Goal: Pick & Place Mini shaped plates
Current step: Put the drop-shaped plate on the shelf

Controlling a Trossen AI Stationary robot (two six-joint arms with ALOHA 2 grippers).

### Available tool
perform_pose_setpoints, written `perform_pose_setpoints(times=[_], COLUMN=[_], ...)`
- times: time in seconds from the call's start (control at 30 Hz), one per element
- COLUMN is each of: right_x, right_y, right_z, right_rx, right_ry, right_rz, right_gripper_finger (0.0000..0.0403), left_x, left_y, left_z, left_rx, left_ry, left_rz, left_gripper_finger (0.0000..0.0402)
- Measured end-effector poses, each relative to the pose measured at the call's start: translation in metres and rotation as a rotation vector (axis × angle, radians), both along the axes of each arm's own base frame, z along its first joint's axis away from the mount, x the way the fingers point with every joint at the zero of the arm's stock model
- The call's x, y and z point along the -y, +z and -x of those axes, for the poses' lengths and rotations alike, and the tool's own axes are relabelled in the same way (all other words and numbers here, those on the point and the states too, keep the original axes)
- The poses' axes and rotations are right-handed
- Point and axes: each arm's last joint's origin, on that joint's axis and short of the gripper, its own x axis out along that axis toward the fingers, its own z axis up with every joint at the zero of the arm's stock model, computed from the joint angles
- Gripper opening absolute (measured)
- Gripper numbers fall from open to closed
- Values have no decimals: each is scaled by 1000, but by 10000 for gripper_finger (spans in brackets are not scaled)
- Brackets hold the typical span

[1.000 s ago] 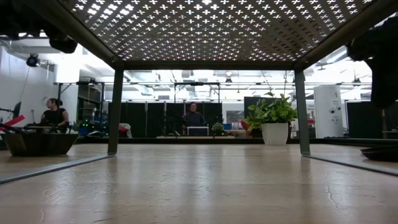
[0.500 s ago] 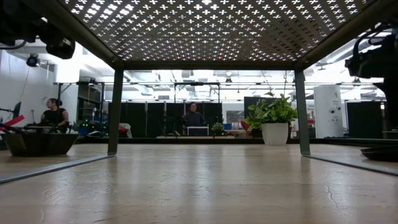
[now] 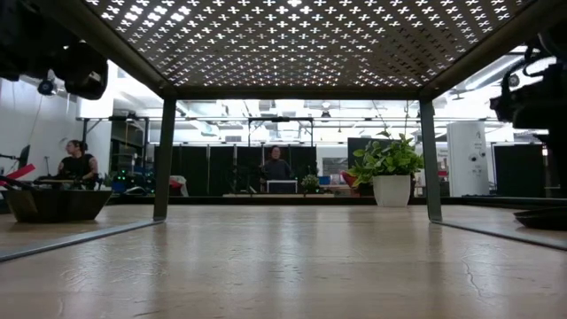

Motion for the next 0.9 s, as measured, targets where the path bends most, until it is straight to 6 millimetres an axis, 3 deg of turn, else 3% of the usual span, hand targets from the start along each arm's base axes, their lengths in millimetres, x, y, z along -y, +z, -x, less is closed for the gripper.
perform_pose_setpoints(times=[0.43,0.9], right_x=[2,3], right_y=[-16,-20], right_z=[6,6], right_rx=[-23,3], right_ry=[-28,-19], right_rz=[-9,-10], right_gripper_finger=[106,64], left_x=[0,0], left_y=[-3,-5], left_z=[0,-1], left_rx=[-6,-17], left_ry=[5,5], left_rz=[10,42], left_gripper_finger=[163,163])
